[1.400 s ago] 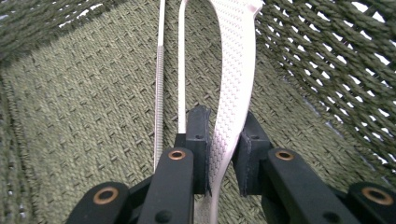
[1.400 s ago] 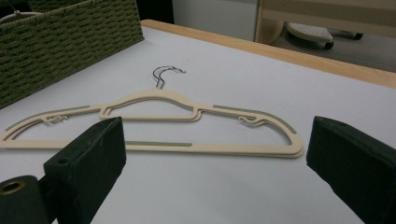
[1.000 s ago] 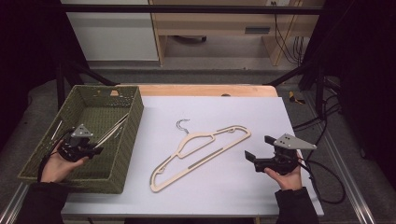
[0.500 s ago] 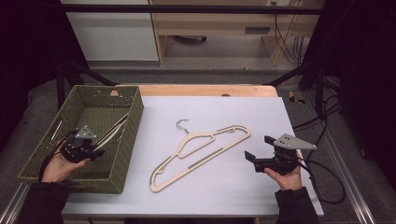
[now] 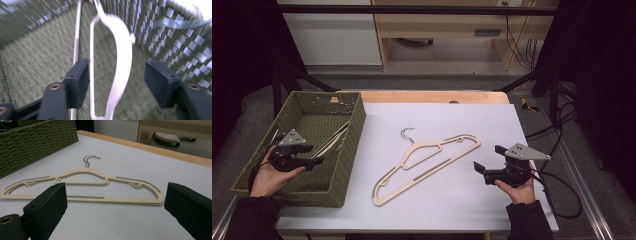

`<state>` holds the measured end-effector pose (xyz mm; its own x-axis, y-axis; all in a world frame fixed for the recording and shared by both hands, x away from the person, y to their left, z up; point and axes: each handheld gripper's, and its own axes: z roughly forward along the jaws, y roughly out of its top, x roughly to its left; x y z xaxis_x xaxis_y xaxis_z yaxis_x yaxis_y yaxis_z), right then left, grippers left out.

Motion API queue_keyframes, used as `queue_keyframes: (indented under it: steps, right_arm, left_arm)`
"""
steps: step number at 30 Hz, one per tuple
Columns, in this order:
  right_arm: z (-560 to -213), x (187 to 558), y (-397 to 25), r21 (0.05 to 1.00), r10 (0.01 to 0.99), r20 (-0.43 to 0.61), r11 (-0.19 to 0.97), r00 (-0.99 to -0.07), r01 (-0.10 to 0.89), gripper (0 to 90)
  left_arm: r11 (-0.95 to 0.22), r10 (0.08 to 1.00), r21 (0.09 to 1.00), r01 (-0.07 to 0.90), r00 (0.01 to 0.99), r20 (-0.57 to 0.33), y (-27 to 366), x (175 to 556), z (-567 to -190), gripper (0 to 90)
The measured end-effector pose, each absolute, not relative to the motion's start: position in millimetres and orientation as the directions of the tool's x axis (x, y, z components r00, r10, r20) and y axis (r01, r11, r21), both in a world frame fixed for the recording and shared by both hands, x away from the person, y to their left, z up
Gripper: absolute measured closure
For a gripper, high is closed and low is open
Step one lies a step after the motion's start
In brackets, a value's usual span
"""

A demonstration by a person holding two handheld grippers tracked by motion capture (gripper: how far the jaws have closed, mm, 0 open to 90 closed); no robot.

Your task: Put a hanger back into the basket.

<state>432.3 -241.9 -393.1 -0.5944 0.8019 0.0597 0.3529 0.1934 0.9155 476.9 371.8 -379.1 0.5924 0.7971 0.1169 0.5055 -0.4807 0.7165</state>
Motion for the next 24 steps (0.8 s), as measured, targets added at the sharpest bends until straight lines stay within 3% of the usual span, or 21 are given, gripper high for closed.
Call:
queue_keyframes:
  steps: [13,24]
  right_arm:
    - [-391,432,-240,0.919,0.799,0.065,0.185,-0.598,0.347,5.2]
    - [-389,431,-238,0.924,0.795,0.067,0.178,-0.603,0.339,5.1]
  left_arm:
    - [-0.28,0.822,0.899,0.337,0.568,0.043,351,442,-336,8.8]
    - [-0.159,0.793,0.964,0.212,0.609,-0.003,309,411,-312,7.3]
